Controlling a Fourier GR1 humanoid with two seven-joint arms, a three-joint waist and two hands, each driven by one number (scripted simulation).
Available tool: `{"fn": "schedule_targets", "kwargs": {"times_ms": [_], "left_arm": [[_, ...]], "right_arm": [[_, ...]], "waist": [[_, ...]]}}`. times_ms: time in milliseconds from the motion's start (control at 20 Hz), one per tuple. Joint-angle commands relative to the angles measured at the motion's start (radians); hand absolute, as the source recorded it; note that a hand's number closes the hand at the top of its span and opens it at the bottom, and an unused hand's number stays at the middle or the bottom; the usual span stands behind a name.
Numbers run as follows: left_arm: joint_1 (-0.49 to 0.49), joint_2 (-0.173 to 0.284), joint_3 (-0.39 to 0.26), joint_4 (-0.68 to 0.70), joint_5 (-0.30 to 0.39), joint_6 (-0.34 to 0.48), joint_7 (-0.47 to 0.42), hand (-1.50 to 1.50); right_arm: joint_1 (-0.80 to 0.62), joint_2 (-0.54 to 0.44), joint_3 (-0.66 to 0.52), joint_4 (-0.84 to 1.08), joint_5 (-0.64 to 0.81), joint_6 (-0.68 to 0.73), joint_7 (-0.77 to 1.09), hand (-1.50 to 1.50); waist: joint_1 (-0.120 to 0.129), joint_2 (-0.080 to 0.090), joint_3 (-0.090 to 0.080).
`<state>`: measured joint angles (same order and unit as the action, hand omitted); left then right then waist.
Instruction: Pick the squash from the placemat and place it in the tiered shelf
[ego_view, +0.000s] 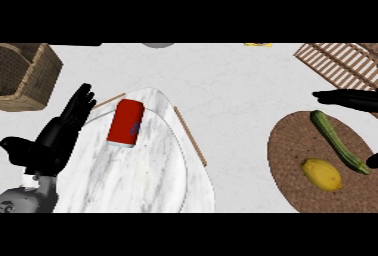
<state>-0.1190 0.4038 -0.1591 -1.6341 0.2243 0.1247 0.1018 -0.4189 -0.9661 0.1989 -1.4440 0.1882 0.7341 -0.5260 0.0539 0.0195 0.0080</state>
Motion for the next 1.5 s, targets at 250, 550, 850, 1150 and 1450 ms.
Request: {"fn": "schedule_targets", "kwargs": {"times_ms": [250,550,850,1150,1450], "left_arm": [[0.003,0.005,0.014,0.008,-0.001,-0.018,0.007,0.0],[-0.034,-0.012,0.008,-0.004,-0.019,-0.003,0.049,0.0],[-0.035,-0.017,0.044,0.025,-0.029,-0.025,0.04,0.0],[0.067,0.013,0.063,-0.119,-0.036,-0.03,0.117,0.0],[0.076,-0.013,0.092,-0.003,-0.037,-0.09,-0.013,0.0]], "right_arm": [[-0.023,-0.051,0.226,0.214,0.261,-0.126,-0.43,-1.5],[-0.101,-0.058,0.345,0.385,0.404,-0.257,-0.528,-1.5],[-0.188,0.002,0.356,0.536,0.497,-0.379,-0.581,-1.5],[-0.277,0.097,0.369,0.667,0.597,-0.431,-0.529,-1.5],[-0.279,0.185,0.392,0.8,0.664,-0.51,-0.55,-1.5]], "waist": [[0.005,-0.003,-0.005],[-0.003,-0.006,-0.006],[-0.033,-0.014,-0.007],[-0.027,-0.017,-0.007],[-0.034,-0.015,-0.008]]}}
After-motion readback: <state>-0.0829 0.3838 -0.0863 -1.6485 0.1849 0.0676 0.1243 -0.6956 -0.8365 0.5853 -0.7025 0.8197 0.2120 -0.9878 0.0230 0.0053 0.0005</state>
